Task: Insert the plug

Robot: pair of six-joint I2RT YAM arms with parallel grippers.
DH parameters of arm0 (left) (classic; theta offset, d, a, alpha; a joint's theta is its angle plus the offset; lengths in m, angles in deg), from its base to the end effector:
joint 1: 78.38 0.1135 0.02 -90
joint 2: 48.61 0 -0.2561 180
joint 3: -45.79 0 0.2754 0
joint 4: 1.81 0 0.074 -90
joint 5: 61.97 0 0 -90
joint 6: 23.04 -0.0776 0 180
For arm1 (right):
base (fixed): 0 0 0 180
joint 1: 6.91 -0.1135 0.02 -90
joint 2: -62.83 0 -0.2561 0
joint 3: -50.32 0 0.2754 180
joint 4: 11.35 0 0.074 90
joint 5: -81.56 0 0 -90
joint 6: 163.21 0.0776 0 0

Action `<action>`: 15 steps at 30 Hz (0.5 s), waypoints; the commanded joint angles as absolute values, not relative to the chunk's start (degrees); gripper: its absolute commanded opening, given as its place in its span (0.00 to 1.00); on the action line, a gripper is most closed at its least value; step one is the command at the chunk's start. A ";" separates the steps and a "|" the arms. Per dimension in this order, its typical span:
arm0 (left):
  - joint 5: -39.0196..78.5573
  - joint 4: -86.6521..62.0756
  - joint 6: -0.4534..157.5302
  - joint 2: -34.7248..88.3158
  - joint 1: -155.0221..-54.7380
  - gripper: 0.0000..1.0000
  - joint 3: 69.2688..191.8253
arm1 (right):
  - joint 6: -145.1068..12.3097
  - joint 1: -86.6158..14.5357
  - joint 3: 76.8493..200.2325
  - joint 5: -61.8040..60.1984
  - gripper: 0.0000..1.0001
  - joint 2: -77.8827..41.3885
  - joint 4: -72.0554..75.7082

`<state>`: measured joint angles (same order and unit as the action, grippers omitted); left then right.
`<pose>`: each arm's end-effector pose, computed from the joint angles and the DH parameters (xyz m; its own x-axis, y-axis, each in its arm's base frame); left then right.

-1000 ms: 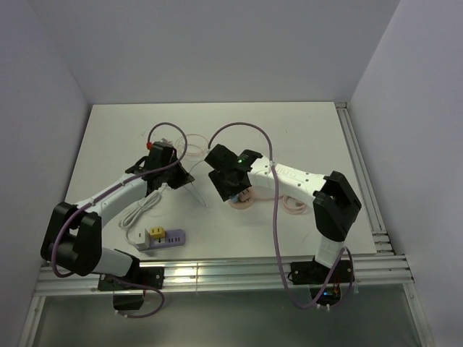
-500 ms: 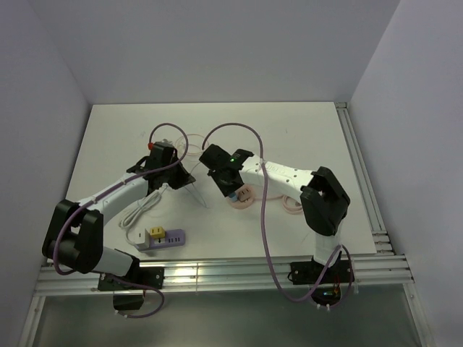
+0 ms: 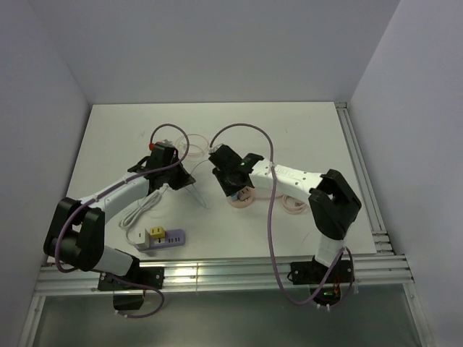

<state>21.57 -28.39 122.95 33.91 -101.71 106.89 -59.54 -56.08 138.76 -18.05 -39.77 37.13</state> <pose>0.3126 -0.1443 0.1545 -0.7652 -0.5670 -0.3050 -0.3069 0.7376 -0.6014 0.2792 0.3033 0.1624 -0.7287 -0.4869 -0.4816 -0.5389 0.8416 -0.0355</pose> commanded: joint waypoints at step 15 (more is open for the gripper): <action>20.56 -26.69 121.98 33.83 -101.93 0.00 106.10 | -48.09 -54.37 116.36 -13.80 0.00 -41.14 27.51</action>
<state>21.22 -28.15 122.55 35.24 -101.71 106.43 -52.33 -52.43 124.27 -14.09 -34.00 17.31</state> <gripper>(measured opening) 0.020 0.371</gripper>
